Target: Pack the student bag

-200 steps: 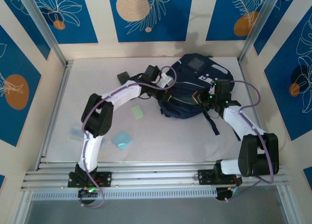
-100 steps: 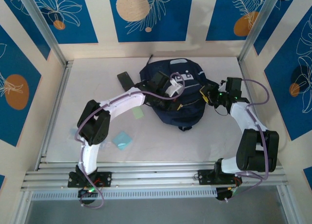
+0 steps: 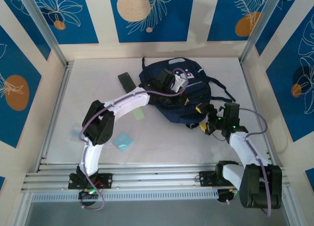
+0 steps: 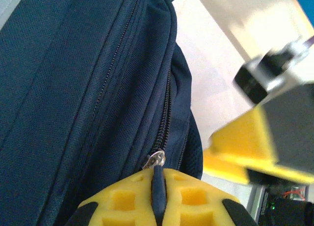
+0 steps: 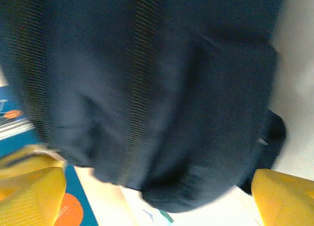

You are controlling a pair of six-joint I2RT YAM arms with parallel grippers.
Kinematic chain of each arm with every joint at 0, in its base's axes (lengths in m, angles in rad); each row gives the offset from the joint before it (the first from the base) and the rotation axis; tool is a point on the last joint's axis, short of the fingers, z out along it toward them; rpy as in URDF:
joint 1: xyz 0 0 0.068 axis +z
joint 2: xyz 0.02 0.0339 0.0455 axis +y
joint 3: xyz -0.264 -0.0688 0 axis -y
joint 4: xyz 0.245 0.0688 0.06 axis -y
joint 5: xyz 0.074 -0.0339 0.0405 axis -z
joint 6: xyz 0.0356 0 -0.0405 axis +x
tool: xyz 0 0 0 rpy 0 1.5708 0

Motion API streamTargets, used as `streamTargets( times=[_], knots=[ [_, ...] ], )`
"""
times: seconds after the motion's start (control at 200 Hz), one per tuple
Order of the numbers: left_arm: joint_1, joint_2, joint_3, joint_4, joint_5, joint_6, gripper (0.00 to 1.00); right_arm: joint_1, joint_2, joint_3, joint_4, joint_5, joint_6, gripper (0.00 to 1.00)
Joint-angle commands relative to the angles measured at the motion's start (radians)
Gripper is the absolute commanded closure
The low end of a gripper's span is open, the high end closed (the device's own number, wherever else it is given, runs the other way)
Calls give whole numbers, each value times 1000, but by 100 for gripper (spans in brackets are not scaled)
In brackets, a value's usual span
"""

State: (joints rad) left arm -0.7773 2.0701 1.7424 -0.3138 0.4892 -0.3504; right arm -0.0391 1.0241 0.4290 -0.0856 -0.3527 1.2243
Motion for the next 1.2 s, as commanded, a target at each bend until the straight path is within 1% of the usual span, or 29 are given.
streamTargets(
  times=[0.0,0.06,0.14,0.165,0.185,0.2,0.23,0.235,0.245,0.25,0.255,0.265,0.29,0.33,0.335,0.435,0.525,0.65,0.76,0.84,0.94,1.045,1.195],
  knots=[
    [2,-8,45,119,19,-68,100,44,26,-22,181,6,71,1],
    [1,-15,28,131,25,-82,100,68,84,-12,229,12,66,1],
    [0,-28,-7,166,42,-111,100,119,175,-4,300,73,76,2],
    [1,-32,-18,180,53,-123,100,136,206,-4,342,96,83,4],
    [0,-37,-27,190,59,-130,100,149,232,-5,371,116,89,7],
    [0,-40,-34,196,63,-137,100,156,249,-5,401,126,93,12],
    [1,-46,-47,206,72,-148,100,172,292,-3,455,150,100,34],
    [0,-48,-50,207,72,-149,100,175,295,-3,466,154,101,36],
    [0,-51,-54,208,73,-153,100,180,310,-2,486,160,103,43],
    [0,-51,-56,210,73,-154,100,182,323,-2,502,167,107,49],
    [0,-53,-59,211,74,-154,100,182,323,-2,502,167,107,49],
    [0,-56,-63,213,75,-156,100,185,333,0,517,173,108,53],
    [0,-63,-77,216,75,-159,100,190,357,3,547,185,116,67],
    [1,-76,-99,210,68,-156,100,191,384,6,592,198,124,98],
    [1,-78,-102,210,66,-156,100,192,387,6,597,199,125,100],
    [3,-114,-172,179,37,-133,100,194,393,20,639,219,112,100],
    [4,-150,-252,150,16,-116,100,195,355,61,520,255,68,100],
    [8,-208,-356,119,-17,-111,100,195,299,63,451,308,60,100],
    [32,-264,-425,114,-33,-141,100,194,258,55,383,356,58,100],
    [66,-306,-460,108,-78,-143,100,187,235,44,367,357,60,100],
    [123,-326,-479,77,-161,-94,100,185,203,40,335,349,48,100],
    [190,-316,-494,49,-264,-42,100,185,160,40,290,349,31,100],
    [279,-271,-517,101,-341,-41,100,188,108,35,255,345,25,100]
  ],
)
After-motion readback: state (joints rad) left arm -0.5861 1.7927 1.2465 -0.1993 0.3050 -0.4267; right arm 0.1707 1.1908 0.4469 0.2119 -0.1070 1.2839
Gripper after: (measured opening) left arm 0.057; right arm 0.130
